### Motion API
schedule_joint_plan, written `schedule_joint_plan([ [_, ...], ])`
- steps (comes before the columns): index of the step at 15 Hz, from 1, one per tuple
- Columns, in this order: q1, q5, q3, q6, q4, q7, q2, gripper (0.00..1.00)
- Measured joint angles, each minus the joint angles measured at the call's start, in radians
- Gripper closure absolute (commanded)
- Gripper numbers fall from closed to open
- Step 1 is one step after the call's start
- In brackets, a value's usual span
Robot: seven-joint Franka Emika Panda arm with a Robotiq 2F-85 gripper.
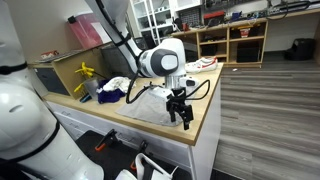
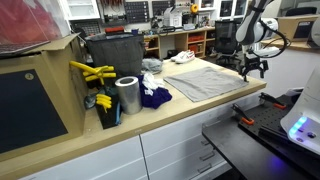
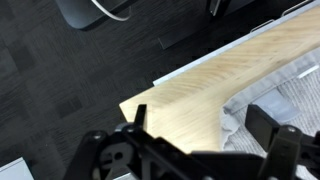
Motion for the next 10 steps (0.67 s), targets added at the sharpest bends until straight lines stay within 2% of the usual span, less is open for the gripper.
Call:
schedule_joint_plan([
  [1,0.002,0.003,0.001,0.000,0.010,0.000,0.006,0.26],
  [3,0.006,0.005,0.002,0.000,0.027,0.000,0.017,0.27],
  [6,0.009,0.005,0.002,0.001,0.039,0.000,0.039,0.52],
  [10,0.009,0.004,-0.001,0.001,0.041,0.000,0.063,0.80],
])
